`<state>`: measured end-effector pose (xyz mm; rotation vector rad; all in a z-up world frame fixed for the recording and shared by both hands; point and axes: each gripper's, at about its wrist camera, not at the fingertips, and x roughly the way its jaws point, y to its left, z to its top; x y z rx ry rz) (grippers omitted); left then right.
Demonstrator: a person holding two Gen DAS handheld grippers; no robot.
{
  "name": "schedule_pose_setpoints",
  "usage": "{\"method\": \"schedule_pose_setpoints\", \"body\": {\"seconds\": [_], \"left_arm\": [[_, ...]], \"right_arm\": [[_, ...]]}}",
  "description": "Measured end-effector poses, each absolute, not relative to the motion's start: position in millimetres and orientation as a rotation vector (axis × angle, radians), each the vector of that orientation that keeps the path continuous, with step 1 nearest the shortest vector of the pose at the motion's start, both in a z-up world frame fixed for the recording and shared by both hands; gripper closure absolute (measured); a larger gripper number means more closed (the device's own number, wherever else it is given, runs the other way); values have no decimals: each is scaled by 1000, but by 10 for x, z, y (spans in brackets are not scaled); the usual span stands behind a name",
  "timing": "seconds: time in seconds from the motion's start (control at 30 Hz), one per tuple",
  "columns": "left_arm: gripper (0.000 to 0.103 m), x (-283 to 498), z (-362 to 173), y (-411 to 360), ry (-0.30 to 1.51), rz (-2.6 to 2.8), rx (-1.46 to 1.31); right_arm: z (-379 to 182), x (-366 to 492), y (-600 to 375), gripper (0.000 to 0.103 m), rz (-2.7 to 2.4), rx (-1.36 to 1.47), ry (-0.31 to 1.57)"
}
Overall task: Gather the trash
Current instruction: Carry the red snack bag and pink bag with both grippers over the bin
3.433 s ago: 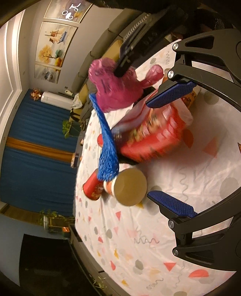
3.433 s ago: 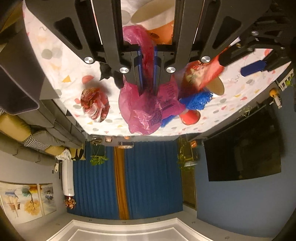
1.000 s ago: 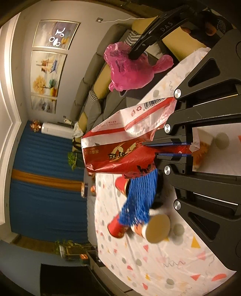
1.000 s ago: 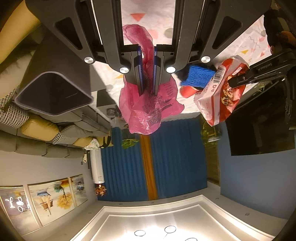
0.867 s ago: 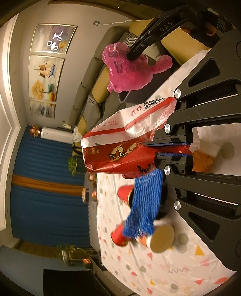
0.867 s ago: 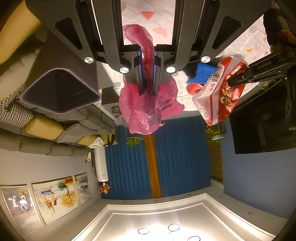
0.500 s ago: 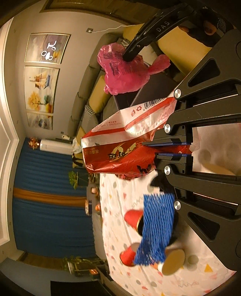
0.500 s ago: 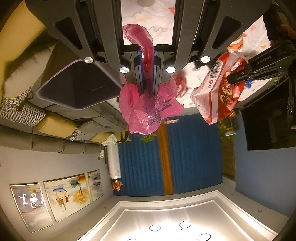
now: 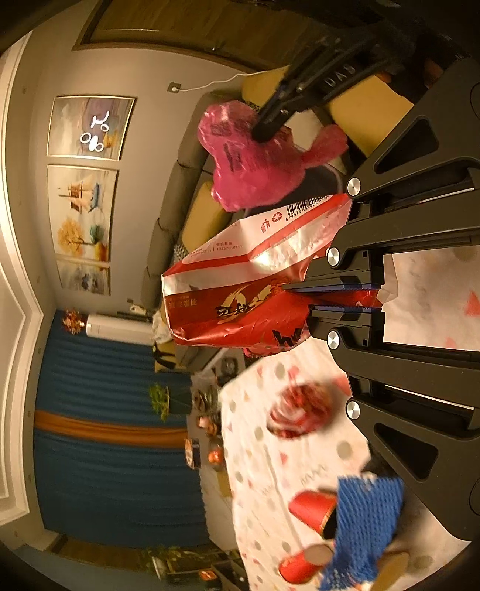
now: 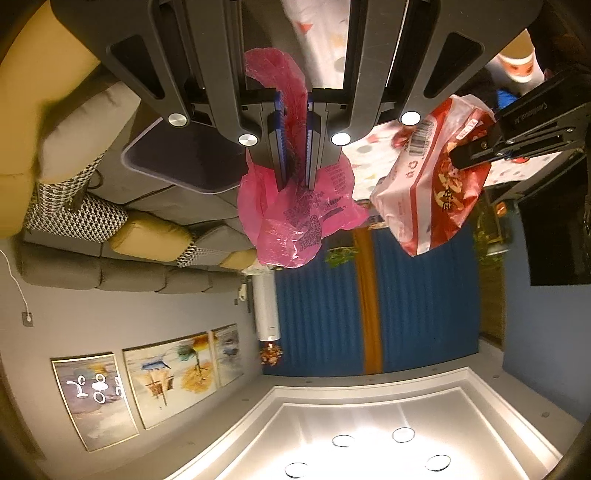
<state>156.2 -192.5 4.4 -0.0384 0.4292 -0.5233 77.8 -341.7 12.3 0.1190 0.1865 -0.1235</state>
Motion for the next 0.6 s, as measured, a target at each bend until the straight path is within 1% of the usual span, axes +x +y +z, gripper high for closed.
{"method": "schedule_pose_setpoints", "body": {"seconds": [0.3, 0.6], "left_arm": [[99, 1895, 31, -2493, 434, -552, -21], [98, 2136, -66, -2838, 448, -579, 11]], "right_arm": [[85, 919, -3692, 93, -213, 136, 187], [2, 1030, -3891, 93, -267, 156, 190]]}}
